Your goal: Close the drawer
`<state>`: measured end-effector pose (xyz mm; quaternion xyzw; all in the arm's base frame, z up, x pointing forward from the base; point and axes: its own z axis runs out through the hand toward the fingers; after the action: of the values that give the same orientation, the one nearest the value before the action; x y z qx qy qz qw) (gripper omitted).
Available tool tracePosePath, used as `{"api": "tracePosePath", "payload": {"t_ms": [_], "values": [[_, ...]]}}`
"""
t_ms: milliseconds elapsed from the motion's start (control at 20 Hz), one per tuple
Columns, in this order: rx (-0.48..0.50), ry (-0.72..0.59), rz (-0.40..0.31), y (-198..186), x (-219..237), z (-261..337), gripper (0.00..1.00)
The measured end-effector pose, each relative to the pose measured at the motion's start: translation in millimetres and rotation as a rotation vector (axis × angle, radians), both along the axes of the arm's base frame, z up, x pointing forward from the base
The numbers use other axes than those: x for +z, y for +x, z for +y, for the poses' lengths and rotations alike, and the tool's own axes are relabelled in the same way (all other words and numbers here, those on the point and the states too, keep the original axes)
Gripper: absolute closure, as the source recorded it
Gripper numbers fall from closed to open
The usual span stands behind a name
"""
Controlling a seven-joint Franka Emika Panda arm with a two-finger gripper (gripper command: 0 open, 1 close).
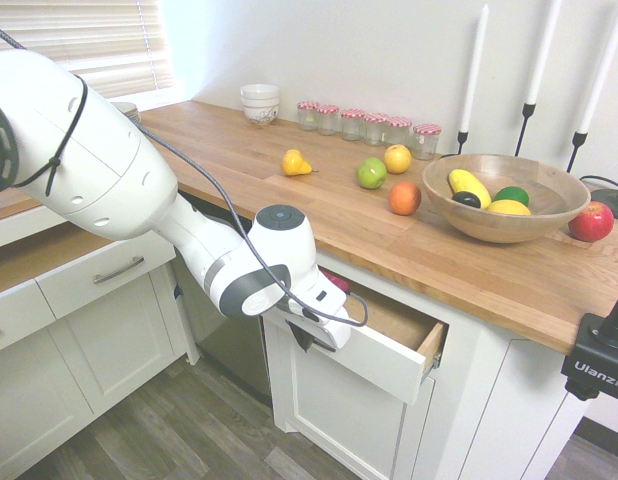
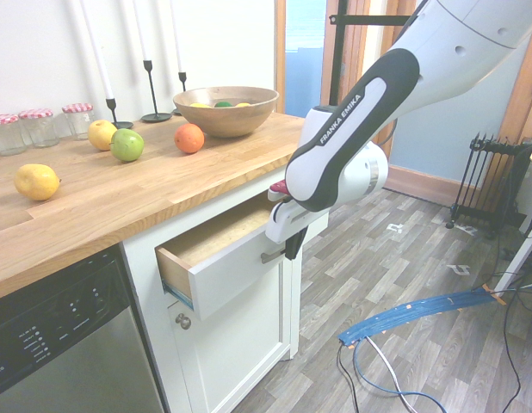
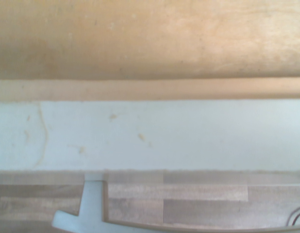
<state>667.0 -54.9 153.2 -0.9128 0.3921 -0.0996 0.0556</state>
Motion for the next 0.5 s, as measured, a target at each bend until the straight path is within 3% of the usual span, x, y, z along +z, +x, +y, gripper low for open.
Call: {"api": "tracePosePath", "payload": {"t_ms": [500], "values": [[-0.009, -0.016, -0.011, 52.8, 1.2, 5.8, 1.0]]}}
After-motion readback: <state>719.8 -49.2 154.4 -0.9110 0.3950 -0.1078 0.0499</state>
